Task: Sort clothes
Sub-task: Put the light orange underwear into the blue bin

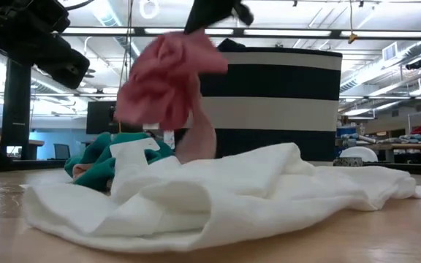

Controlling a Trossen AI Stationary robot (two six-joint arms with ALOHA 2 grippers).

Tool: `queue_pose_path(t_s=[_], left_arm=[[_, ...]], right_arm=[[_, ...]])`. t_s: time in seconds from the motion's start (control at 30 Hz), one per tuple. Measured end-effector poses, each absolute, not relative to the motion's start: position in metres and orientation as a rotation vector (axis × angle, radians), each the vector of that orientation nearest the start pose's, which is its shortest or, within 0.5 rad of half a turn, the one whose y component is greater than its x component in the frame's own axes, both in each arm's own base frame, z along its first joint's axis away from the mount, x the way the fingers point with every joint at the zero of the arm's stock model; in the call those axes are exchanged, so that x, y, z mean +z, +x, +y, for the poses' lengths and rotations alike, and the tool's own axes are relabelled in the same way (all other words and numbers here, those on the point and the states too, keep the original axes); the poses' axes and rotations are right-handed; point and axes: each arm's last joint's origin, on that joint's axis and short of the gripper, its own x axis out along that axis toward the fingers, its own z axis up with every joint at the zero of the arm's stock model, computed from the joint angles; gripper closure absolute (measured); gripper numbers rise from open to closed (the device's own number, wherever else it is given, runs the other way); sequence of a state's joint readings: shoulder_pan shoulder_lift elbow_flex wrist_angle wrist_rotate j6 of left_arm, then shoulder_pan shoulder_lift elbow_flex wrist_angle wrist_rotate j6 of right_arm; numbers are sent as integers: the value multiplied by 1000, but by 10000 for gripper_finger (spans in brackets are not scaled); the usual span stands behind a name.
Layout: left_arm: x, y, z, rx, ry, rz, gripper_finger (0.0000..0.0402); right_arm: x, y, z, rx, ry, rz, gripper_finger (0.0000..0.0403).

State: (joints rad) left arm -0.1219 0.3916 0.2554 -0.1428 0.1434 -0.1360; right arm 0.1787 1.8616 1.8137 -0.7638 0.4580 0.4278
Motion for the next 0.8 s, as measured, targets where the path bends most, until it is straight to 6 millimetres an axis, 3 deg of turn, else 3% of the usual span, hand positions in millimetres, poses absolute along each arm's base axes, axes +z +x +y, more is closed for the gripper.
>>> queue_pose_path(t_s=[0.4, 0.8], left_arm=[[208, 120, -18, -213, -133, 246, 332], [208, 120, -18, -209, -133, 246, 332]], right_arm=[[417, 354, 37, -450, 215, 426, 403], [420, 344, 44, -306, 276, 486, 389]])
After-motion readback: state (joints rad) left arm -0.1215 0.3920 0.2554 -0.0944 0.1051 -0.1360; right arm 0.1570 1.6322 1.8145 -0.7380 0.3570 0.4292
